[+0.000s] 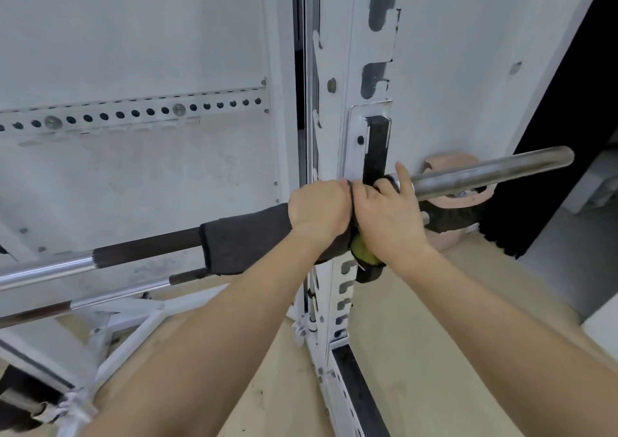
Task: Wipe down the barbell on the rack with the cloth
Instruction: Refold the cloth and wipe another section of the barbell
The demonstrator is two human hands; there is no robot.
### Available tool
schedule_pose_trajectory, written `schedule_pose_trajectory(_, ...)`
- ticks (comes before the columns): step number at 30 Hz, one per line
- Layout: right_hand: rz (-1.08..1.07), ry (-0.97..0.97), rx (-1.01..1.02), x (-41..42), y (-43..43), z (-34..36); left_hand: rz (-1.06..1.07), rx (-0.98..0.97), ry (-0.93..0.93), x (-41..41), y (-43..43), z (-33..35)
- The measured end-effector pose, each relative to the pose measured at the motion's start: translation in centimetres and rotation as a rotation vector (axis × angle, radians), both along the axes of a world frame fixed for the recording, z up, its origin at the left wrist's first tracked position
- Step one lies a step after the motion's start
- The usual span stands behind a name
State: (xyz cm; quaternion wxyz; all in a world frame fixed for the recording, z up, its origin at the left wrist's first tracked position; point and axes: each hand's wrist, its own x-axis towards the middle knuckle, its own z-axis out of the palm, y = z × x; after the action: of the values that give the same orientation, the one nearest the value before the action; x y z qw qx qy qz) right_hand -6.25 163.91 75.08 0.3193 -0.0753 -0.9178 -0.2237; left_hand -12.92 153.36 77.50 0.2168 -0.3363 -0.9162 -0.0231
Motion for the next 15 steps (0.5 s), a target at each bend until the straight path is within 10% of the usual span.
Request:
schedule_pose_trajectory(9,0.099,0.147,-0.438,-2.3,-8.1,-3.3,0.065,-0.146,0.144,-0.6,-7.5,-1.2)
schedule_pose_trajectory(15,0.092,0.013,-0.21,-0.3,-5.0,-2.0,0.064,-0.075,0.071,-0.4,-5.7,-0.5)
